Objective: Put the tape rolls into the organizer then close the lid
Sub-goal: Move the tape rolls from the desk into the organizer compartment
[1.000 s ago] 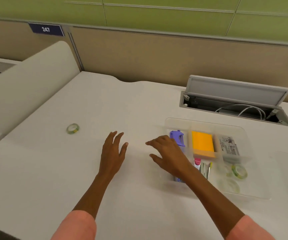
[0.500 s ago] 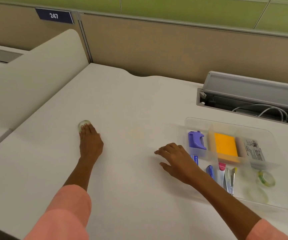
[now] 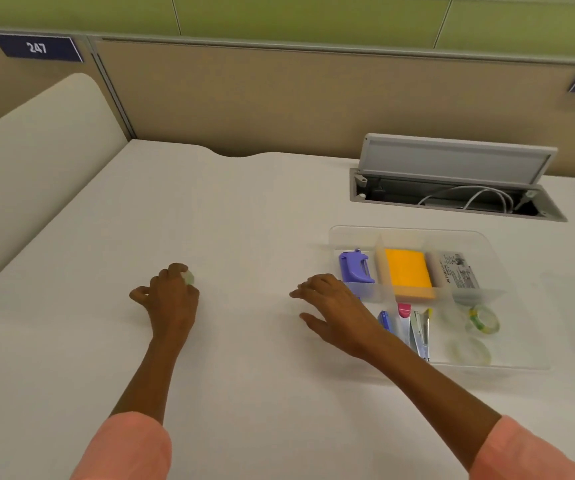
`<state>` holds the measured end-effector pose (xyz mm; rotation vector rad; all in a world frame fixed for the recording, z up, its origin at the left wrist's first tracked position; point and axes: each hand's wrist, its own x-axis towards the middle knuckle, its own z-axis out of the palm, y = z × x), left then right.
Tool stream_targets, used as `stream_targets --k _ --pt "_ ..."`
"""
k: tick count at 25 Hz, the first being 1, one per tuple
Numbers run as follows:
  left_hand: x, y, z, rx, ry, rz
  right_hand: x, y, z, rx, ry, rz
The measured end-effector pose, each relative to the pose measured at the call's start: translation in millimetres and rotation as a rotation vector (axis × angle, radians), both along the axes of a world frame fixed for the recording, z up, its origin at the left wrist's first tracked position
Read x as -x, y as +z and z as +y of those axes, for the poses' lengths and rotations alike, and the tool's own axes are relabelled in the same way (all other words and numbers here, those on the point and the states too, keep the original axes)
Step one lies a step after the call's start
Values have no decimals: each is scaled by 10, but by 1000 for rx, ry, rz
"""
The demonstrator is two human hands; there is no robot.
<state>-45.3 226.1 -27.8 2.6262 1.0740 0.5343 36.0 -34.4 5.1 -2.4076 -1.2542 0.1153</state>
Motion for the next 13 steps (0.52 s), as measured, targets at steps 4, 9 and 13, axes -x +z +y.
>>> stream_targets --k 4,9,13 --pt "-198 341 -538 244 -169 -280 -82 138 -279 -110 -143 43" --pt "-524 632 -1554 530 -531 -353 -288 278 -955 -201 -331 80" --pt "-671 671 -2473 511 -908 -202 -453 294 -1650 -283 -524 80"
